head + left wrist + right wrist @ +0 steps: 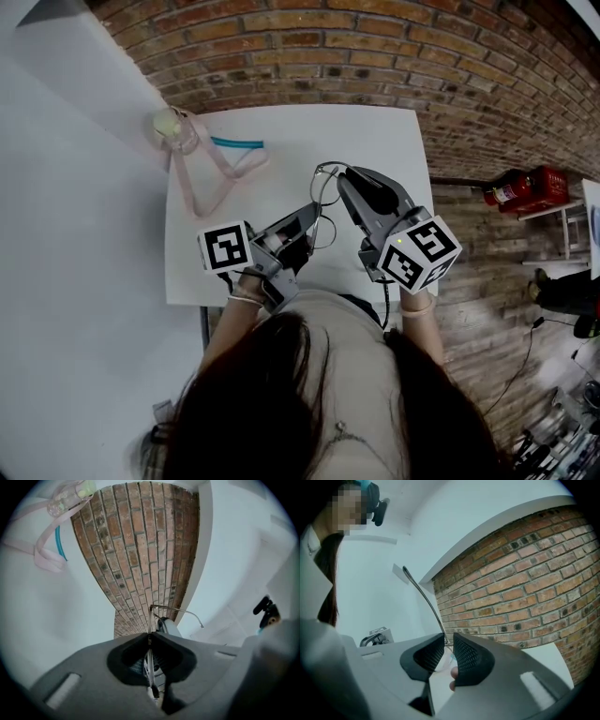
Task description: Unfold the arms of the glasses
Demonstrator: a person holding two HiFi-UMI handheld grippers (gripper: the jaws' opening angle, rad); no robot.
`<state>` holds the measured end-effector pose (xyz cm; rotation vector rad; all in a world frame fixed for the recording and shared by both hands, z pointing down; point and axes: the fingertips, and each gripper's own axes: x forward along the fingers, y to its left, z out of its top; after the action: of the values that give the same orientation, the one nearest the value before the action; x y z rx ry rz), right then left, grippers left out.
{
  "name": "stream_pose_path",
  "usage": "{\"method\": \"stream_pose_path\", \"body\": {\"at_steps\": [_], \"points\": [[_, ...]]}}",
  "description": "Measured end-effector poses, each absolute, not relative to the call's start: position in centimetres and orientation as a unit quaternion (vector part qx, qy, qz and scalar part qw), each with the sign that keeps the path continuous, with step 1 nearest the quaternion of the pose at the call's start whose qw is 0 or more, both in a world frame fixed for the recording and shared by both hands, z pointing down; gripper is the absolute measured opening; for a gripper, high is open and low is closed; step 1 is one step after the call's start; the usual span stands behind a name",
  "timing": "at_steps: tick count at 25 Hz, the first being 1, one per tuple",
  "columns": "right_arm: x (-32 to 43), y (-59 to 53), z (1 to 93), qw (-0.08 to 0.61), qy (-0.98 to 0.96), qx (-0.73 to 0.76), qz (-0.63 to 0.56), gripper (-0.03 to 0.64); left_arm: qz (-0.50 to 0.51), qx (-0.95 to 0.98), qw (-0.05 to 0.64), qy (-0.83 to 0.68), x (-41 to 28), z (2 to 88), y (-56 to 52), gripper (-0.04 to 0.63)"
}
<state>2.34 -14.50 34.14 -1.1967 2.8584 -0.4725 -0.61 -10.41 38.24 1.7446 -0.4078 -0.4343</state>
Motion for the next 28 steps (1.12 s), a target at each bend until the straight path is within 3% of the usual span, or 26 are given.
{"method": "stream_pose_path", "body": {"at_steps": [13, 28], "points": [[2.71, -15.08, 34.84, 0.022, 0.910, -0.358, -0.208, 0.061, -0.178, 0.761, 0.603, -0.159, -0.04, 38.16, -10.01, 0.025], [2.77, -14.42, 34.50, 0.096, 0.907, -0.267, -0.312, 0.064, -0.171, 0.771, 0.598, -0.138, 0.18, 38.04, -9.40, 0.025]]}}
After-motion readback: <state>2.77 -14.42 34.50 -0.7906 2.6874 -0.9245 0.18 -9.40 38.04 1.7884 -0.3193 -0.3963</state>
